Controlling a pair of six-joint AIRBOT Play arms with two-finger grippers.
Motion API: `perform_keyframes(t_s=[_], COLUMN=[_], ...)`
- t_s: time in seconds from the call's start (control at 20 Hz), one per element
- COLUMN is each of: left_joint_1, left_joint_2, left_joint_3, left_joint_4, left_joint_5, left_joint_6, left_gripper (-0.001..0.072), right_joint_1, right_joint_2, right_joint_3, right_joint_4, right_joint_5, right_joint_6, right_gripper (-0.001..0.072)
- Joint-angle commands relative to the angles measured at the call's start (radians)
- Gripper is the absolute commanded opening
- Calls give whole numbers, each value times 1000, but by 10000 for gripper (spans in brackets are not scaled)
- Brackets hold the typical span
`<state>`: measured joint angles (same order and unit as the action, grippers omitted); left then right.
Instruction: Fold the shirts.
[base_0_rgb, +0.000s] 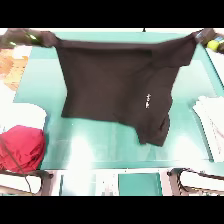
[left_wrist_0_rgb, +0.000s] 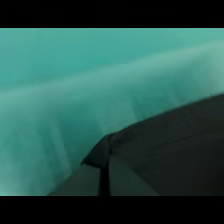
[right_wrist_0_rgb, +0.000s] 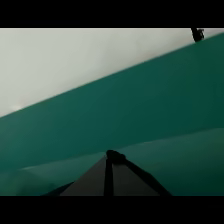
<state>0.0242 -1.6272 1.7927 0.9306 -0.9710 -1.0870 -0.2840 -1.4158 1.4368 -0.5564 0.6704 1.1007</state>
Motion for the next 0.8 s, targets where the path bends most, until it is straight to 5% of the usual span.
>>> perform_keyframes(t_s=[0.0,0.15,0.2,0.25,0.3,0.45,0.55,0.75], left_joint_1=[-60,-98,-103,-101,-89,8,106,259], left_joint_2=[-156,-242,-255,-257,-254,-246,-246,-246], left_joint_3=[-2,-2,-2,-2,9,117,185,107], left_joint_4=[-17,-19,-17,-18,-18,-10,-5,-8], left_joint_5=[44,106,108,98,63,-188,-369,-627], left_joint_6=[57,27,-6,-27,-64,-114,-171,-222], left_gripper=[25,27,42,337,678,698,698,654], right_joint_1=[38,37,25,1,-39,-200,-301,-465], right_joint_2=[-171,-226,-228,-224,-216,-183,-151,-3], right_joint_3=[-1,-1,0,1,5,3,-42,-348], right_joint_4=[-13,-13,-13,-13,-13,-27,-101,-266], right_joint_5=[-34,27,57,96,155,404,565,595], right_joint_6=[-5,-4,7,23,41,61,67,20], right_gripper=[19,60,240,329,331,232,232,234])
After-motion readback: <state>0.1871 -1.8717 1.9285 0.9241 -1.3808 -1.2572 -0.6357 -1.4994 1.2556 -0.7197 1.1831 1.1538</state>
